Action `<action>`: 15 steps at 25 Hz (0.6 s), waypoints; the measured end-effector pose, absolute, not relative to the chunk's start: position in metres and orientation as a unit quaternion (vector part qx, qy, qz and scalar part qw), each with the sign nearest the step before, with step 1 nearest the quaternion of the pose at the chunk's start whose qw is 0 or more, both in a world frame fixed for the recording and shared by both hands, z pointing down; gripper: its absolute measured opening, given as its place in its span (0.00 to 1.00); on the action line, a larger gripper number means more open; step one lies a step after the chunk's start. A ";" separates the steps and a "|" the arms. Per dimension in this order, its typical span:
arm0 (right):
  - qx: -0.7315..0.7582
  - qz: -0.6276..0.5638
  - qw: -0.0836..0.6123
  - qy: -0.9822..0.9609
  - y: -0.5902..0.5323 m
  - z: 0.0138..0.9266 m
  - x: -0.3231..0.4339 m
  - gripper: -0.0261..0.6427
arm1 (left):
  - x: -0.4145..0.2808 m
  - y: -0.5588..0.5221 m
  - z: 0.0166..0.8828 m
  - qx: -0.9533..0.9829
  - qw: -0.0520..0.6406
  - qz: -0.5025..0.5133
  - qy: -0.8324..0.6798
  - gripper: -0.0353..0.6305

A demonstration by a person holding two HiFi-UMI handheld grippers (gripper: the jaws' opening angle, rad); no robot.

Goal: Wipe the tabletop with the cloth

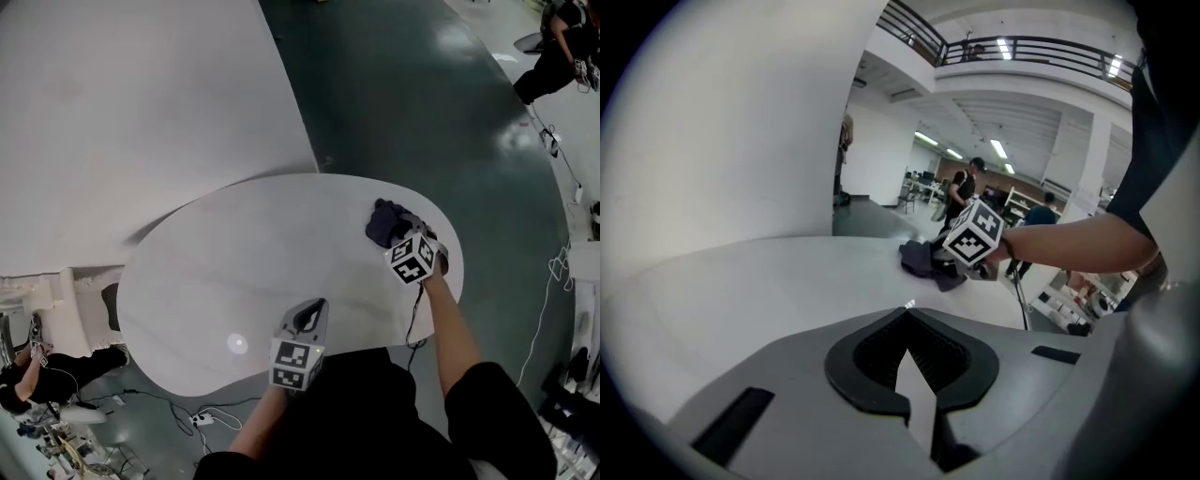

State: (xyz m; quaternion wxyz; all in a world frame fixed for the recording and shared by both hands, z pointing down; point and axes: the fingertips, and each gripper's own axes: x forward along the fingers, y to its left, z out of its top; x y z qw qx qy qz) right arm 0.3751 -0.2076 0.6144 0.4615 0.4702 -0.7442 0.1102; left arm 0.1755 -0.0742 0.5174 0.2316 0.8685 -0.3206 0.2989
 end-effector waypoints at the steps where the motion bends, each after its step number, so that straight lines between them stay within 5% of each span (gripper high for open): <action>1: 0.472 0.106 0.460 -0.744 -0.217 0.614 0.377 0.06 | 0.176 -0.079 0.520 0.866 0.235 0.301 -0.324 0.06; 15: 0.505 0.072 0.420 -0.751 -0.275 0.606 0.370 0.06 | 0.158 -0.108 0.526 0.848 0.247 0.301 -0.360 0.06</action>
